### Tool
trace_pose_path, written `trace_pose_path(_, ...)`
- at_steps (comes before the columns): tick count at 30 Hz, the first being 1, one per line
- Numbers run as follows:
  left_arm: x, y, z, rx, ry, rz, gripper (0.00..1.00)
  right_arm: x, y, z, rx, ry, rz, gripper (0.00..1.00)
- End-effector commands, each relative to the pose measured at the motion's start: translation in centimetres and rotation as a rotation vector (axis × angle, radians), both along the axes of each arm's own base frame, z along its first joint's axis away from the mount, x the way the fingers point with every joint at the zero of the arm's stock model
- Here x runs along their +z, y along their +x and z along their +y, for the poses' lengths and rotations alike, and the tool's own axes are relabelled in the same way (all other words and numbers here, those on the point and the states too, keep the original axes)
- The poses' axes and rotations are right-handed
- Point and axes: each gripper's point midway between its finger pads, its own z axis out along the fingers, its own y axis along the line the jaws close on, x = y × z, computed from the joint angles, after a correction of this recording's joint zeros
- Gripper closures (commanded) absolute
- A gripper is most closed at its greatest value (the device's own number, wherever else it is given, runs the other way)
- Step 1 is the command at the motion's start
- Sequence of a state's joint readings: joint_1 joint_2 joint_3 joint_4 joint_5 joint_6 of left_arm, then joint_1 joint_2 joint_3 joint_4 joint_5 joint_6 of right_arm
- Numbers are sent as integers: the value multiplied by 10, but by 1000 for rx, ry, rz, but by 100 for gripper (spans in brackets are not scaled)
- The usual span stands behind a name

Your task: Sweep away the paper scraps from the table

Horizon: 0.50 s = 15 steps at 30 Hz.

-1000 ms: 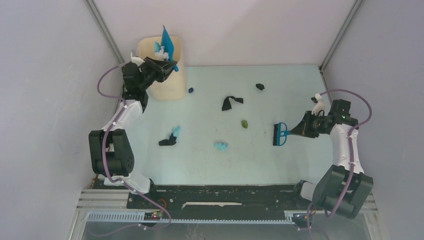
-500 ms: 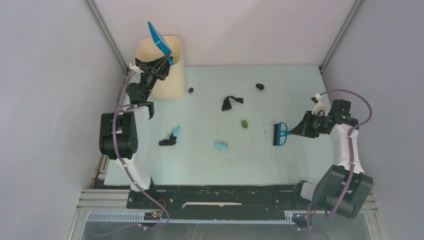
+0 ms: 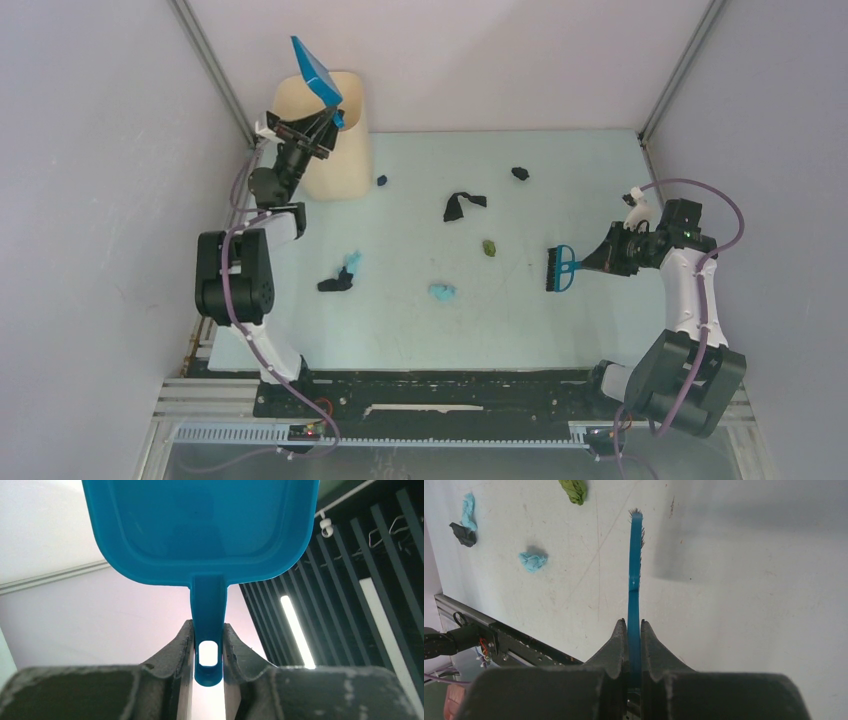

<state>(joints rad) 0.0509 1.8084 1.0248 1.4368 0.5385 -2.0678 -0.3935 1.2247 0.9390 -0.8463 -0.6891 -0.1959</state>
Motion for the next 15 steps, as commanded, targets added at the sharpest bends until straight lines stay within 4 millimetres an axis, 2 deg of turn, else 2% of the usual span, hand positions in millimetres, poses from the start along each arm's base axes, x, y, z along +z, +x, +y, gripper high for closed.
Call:
trace_pose_path(1, 45, -53, -18, -20, 105, -189, 100, 5, 5, -3, 6, -18, -43, 100)
trace_pose_path(4, 35, -68, -34, -43, 161, -182, 100, 4, 5, -3, 11, -15, -39, 100)
trace_pose_path(6, 22, -80, -60, -96, 242, -173, 100, 4, 5, -2, 13, -14, -38, 100)
trace_pose_path(10, -14, -102, -90, -143, 454, -129, 100, 5, 5, -1, 20, -13, -44, 100)
trace_pose_path(13, -58, -117, -98, -151, 687, -7, 100, 5, 5, 2, 32, -12, -45, 100)
trace_pose_path(15, -84, -128, -87, -90, 929, 54, 100, 6, 5, 9, 54, -4, -46, 100)
